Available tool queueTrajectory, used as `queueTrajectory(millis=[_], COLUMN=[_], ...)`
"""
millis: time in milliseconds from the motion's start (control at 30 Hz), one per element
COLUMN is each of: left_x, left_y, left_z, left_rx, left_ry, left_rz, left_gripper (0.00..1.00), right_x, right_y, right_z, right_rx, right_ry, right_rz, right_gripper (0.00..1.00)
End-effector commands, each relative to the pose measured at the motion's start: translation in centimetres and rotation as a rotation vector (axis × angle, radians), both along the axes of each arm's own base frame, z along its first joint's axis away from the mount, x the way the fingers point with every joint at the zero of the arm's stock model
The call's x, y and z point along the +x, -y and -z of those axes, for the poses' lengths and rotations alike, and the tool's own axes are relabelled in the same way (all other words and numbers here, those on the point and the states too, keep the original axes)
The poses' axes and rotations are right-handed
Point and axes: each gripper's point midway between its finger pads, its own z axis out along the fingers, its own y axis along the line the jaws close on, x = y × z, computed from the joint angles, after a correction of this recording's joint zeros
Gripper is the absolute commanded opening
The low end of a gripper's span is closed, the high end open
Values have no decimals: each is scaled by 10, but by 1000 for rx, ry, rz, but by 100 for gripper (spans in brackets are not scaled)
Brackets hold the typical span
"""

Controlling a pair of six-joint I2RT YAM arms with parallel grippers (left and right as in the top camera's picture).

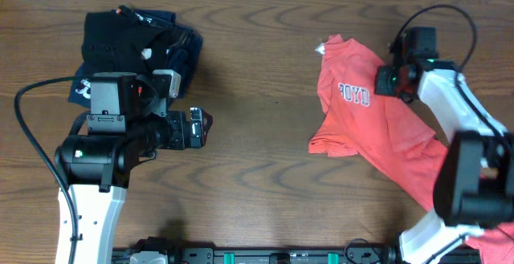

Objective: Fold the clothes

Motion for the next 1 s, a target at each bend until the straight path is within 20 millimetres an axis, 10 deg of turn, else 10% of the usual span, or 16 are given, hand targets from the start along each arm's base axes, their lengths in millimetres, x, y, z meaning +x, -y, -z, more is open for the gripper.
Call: queueTrajectory(millis=[0, 300, 733, 967], left_x=[2, 6, 14, 21], left_y=[1, 12, 37, 100], left_z=[-7, 3, 30, 66], left_rx=[9, -48, -125, -102], left_ry=[24, -35, -153, -206], left_rz=[17, 55, 141, 342], left_gripper=[98, 98, 98, 96], right_x=[4, -18, -22, -23], right_y=[-3, -17, -56, -44], right_z=[-76, -174, -155, -151], right_rx=[-20, 12, 53, -8], right_ry=[192, 429, 361, 344], right_rz=[-53, -107, -205, -163], right_gripper=[1, 1, 1, 4])
